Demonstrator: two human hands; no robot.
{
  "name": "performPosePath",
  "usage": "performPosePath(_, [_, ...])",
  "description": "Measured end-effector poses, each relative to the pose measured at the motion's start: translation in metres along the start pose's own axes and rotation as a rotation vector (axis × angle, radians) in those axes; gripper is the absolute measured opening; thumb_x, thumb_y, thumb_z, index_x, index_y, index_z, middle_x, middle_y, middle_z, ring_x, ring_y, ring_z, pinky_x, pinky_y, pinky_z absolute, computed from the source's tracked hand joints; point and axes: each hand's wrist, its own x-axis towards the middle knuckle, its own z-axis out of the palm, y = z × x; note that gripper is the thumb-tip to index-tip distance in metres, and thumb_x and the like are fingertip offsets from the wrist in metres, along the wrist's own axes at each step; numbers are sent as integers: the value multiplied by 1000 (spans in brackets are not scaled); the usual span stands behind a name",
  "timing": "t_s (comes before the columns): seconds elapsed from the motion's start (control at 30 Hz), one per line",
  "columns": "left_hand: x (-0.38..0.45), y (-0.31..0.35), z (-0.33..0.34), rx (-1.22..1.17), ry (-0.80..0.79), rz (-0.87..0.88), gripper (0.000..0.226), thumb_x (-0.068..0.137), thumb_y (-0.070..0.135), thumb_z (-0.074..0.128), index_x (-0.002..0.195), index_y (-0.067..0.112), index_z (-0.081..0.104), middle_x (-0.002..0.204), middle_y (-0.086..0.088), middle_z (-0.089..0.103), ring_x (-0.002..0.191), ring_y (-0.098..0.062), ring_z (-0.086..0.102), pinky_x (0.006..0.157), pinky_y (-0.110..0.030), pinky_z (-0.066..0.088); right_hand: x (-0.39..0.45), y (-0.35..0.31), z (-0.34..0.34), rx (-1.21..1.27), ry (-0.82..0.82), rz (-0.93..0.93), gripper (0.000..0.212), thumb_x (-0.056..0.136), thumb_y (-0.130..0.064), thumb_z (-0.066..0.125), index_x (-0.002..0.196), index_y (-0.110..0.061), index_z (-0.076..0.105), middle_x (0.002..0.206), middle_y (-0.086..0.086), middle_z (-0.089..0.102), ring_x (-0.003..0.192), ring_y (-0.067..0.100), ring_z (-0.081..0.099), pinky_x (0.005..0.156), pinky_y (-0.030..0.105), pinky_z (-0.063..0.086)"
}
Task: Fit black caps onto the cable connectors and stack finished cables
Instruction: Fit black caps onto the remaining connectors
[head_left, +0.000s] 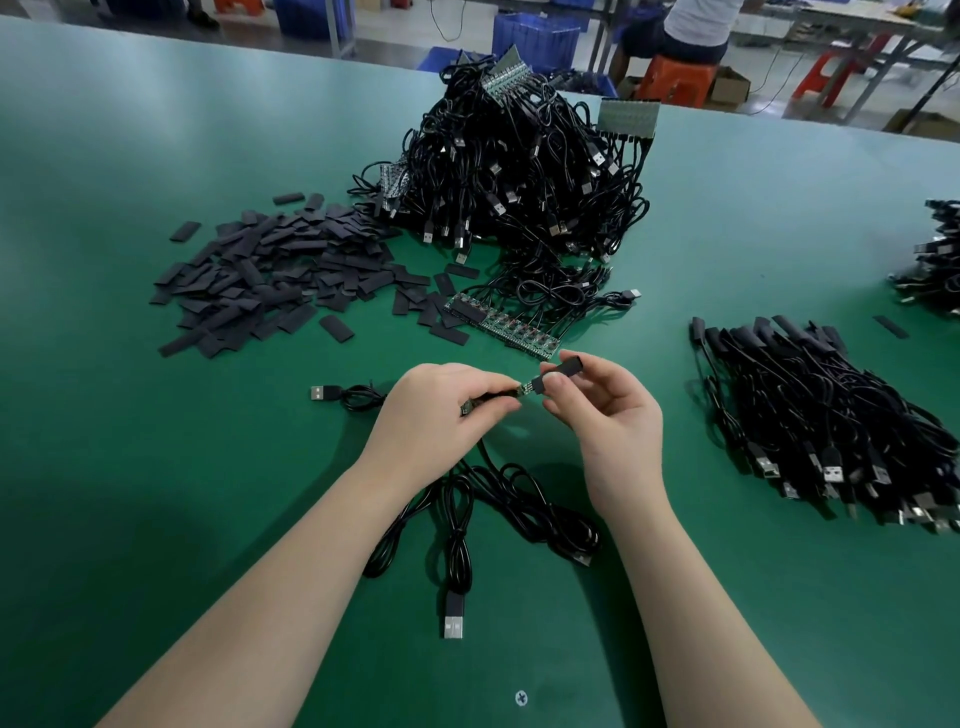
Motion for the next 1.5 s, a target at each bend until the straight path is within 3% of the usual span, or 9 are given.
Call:
performPosePath(0.17, [0, 2, 1, -42, 6, 2, 17, 89, 31, 70, 103, 26, 77, 97, 14, 74, 92, 0, 61, 82, -9, 42, 1, -1, -2, -34, 9, -21, 24, 78, -5, 78, 76, -28, 75, 80, -1, 75, 77, 11, 71, 79, 28, 59])
performPosePath(0.3, [0, 2, 2, -63, 6, -11, 17, 89, 29, 70, 103, 26, 76, 97, 15, 73, 94, 2, 60, 81, -6, 40, 1, 0, -3, -62, -4, -37, 28, 78, -4, 79, 74, -31, 74, 81, -1, 76, 77, 12, 69, 78, 28, 59])
performPosePath(0.57, [-1, -1, 4, -178, 24, -101, 16, 87, 33, 70, 101, 33, 76, 94, 22, 71, 93, 5, 62, 80, -16, 47, 0, -4, -2, 19, -69, -5, 25, 77, -7, 76, 73, -32, 74, 82, -3, 76, 79, 10, 72, 71, 21, 56])
performPosePath(0.77, [-1, 3, 1, -145, 9, -46, 22, 86, 36, 65, 103, 30, 76, 96, 17, 73, 93, 3, 63, 81, -23, 50, -1, -1, 0, -63, -92, -46, 25, 79, 4, 76, 80, -20, 70, 86, 0, 77, 79, 9, 72, 73, 19, 55])
performPosePath(1.0, [-3, 5, 4, -183, 92, -166, 19, 81, 45, 72, 97, 36, 77, 89, 23, 72, 86, 5, 66, 75, -25, 54, -1, 0, 0, 8, -99, 18, 30, 82, -1, 74, 75, -30, 74, 83, 0, 76, 76, 9, 71, 71, 19, 55])
performPosePath(1.17, [-2, 7, 0, -237, -5, -70, 29, 84, 30, 73, 111, 40, 71, 95, 17, 72, 90, -4, 65, 80, -23, 51, -1, -2, 2, 59, -56, 54, 14, 72, -18, 78, 72, -32, 74, 79, -1, 76, 73, 11, 69, 70, 21, 56])
performPosePath(1.27, [-2, 6, 3, -203, -1, -88, 30, 88, 26, 70, 117, 35, 70, 103, 16, 72, 97, 2, 63, 86, -23, 50, -1, -1, 1, 88, -43, 78, 13, 69, -22, 80, 72, -32, 74, 80, 1, 76, 76, 13, 70, 70, 21, 55])
performPosePath(1.37, [-3, 7, 3, -192, 57, -142, 23, 86, 33, 71, 109, 37, 72, 94, 21, 72, 92, 8, 64, 82, -22, 53, -2, 1, 2, 68, -67, 92, 17, 73, -16, 82, 77, -31, 75, 82, 2, 76, 77, 14, 70, 70, 22, 56])
performPosePath(1.5, [-3, 9, 3, -136, 102, -101, 16, 85, 32, 72, 100, 32, 76, 92, 20, 73, 87, 2, 66, 77, -30, 55, -2, 0, 1, 37, -39, 104, 18, 74, -18, 83, 87, -29, 76, 78, 4, 73, 77, 19, 69, 75, 26, 57])
